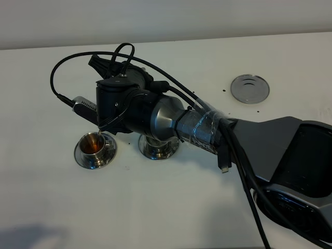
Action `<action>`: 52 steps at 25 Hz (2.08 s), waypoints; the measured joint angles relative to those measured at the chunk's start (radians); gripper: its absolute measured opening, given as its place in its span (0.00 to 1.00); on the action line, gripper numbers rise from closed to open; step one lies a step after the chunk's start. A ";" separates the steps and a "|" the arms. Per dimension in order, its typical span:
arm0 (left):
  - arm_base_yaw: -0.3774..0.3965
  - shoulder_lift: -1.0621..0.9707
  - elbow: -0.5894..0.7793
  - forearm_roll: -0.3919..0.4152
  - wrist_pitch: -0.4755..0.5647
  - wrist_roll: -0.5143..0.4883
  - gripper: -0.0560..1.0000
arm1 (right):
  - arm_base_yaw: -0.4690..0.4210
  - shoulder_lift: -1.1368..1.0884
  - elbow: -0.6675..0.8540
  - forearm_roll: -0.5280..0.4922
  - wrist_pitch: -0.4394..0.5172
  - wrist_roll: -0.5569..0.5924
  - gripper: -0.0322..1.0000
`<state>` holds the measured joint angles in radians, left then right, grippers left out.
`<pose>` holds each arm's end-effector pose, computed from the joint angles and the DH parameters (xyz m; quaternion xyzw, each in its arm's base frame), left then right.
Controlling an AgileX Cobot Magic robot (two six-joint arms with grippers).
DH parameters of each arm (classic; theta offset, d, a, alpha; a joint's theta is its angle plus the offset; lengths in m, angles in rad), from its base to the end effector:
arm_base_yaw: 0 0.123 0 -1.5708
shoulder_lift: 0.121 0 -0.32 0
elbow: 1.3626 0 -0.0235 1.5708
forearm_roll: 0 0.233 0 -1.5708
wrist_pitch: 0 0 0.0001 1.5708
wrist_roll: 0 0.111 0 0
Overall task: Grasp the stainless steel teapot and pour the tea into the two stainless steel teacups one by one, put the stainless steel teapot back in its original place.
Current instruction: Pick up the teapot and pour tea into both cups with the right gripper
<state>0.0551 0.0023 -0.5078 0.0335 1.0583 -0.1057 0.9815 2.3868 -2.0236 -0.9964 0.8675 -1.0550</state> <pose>-0.0385 0.0011 0.2621 -0.0690 0.8482 0.0035 0.5251 0.3620 0.4135 0.2078 -0.8487 0.2593 -0.4283 0.1706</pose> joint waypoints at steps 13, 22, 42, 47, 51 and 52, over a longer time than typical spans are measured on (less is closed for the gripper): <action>0.000 0.000 0.000 0.000 0.000 0.000 0.44 | 0.004 0.000 0.000 -0.012 0.000 -0.004 0.20; 0.000 0.000 0.000 0.000 0.000 0.003 0.44 | 0.010 0.000 0.001 -0.020 0.000 -0.007 0.20; 0.000 0.000 0.000 0.000 0.000 0.002 0.44 | 0.019 0.000 0.001 -0.023 0.001 -0.007 0.20; 0.000 0.000 0.000 0.000 0.000 0.001 0.44 | 0.019 0.000 0.001 0.010 0.002 -0.002 0.20; 0.000 0.000 0.000 0.000 0.000 0.001 0.44 | 0.019 0.000 0.001 0.071 0.008 0.027 0.20; 0.000 0.000 0.000 0.000 0.000 0.001 0.44 | 0.019 0.000 0.001 0.088 0.012 0.038 0.20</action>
<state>0.0551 0.0023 -0.5078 0.0335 1.0583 -0.1044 1.0009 2.3868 -2.0227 -0.9083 0.8800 -1.0168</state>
